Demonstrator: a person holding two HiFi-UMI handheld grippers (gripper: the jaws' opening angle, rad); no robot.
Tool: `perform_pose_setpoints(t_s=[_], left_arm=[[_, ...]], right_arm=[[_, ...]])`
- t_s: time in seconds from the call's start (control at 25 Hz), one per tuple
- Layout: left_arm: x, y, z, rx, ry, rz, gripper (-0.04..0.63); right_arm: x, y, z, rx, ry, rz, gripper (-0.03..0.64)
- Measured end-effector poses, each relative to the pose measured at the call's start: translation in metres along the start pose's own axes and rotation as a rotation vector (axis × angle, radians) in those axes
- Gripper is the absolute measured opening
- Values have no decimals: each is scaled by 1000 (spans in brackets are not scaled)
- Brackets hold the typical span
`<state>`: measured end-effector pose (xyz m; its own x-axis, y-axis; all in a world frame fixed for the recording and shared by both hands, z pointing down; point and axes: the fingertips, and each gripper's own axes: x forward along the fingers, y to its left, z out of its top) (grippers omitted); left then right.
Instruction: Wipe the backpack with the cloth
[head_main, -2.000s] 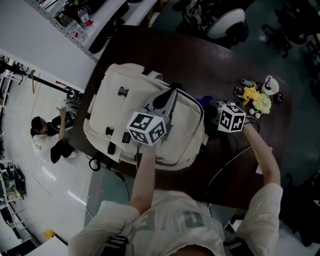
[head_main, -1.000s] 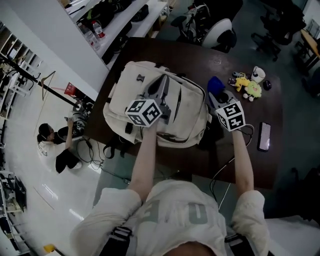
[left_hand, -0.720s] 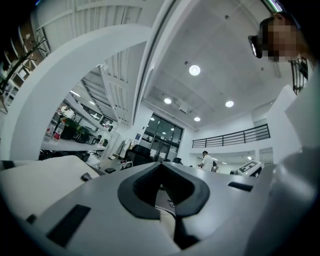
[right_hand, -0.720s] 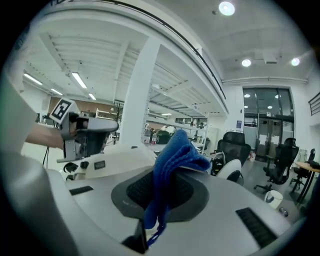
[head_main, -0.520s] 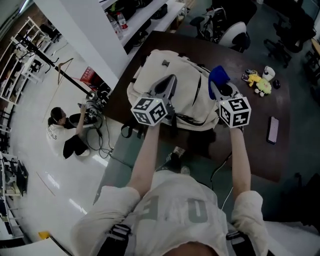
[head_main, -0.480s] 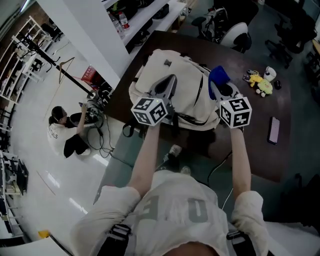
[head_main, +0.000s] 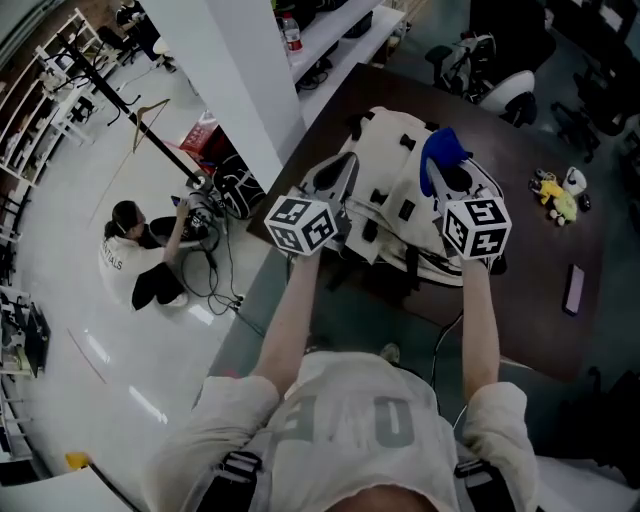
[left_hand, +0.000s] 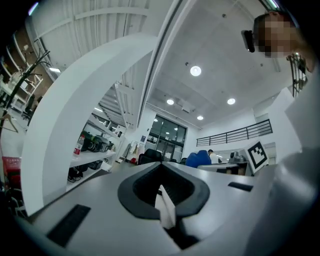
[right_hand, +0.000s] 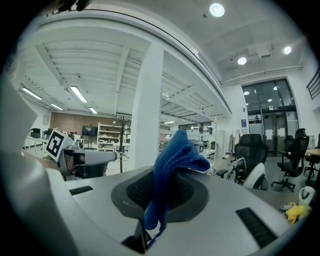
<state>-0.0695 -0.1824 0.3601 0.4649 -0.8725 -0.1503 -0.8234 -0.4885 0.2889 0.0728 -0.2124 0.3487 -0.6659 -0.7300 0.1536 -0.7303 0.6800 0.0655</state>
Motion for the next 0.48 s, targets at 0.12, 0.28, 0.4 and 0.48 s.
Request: perform_pose_setpoints(t_s=[0.12, 0.28, 0.4, 0.48], left_arm=[[-15, 49, 14, -6, 25, -37, 5], [-21, 99, 27, -4, 78, -108, 5], [-16, 126, 31, -1, 106, -142, 3], [-8, 136, 32, -5, 113, -160, 5]], right_arm=[[38, 27, 2, 31, 17, -49, 38], [80, 52, 2, 70, 43, -124, 38], [101, 67, 2, 107, 42, -160, 38], [109, 70, 1, 126, 40, -175, 38]])
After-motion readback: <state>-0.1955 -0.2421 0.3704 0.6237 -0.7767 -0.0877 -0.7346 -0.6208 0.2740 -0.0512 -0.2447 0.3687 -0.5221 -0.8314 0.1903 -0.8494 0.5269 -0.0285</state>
